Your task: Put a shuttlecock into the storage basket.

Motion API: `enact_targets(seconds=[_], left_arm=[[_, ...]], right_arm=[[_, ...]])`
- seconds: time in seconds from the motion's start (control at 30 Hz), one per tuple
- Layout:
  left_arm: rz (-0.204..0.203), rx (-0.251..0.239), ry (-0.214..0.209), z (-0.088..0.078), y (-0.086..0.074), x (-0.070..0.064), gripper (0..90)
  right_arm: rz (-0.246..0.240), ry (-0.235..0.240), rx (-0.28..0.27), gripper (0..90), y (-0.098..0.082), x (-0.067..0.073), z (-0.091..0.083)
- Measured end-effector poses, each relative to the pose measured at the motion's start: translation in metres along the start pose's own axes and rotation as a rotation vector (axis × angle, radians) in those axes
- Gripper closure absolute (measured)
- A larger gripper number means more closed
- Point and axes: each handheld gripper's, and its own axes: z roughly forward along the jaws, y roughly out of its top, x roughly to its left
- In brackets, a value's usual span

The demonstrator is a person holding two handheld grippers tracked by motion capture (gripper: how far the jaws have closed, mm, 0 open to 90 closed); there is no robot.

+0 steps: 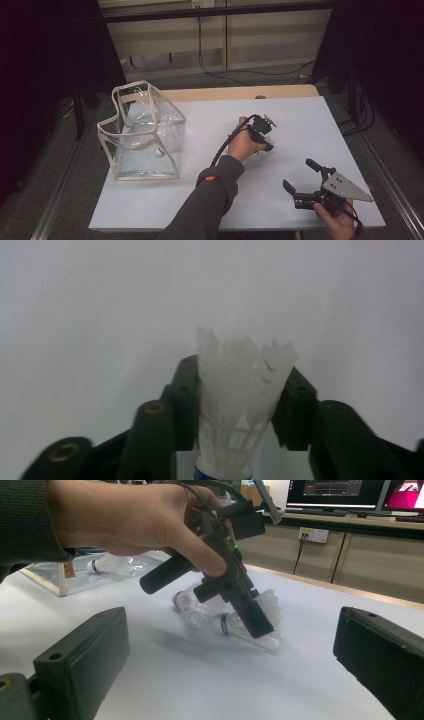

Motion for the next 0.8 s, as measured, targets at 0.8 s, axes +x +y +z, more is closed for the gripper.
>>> enact_targets(seconds=[0.8], left_arm=[[-0.061,-0.065,-0.094,-0.047,-0.001,-0.015,74.4]], right_arm=[[-0.005,0.001,-0.003,1.4,0.001,0.001,0.0]])
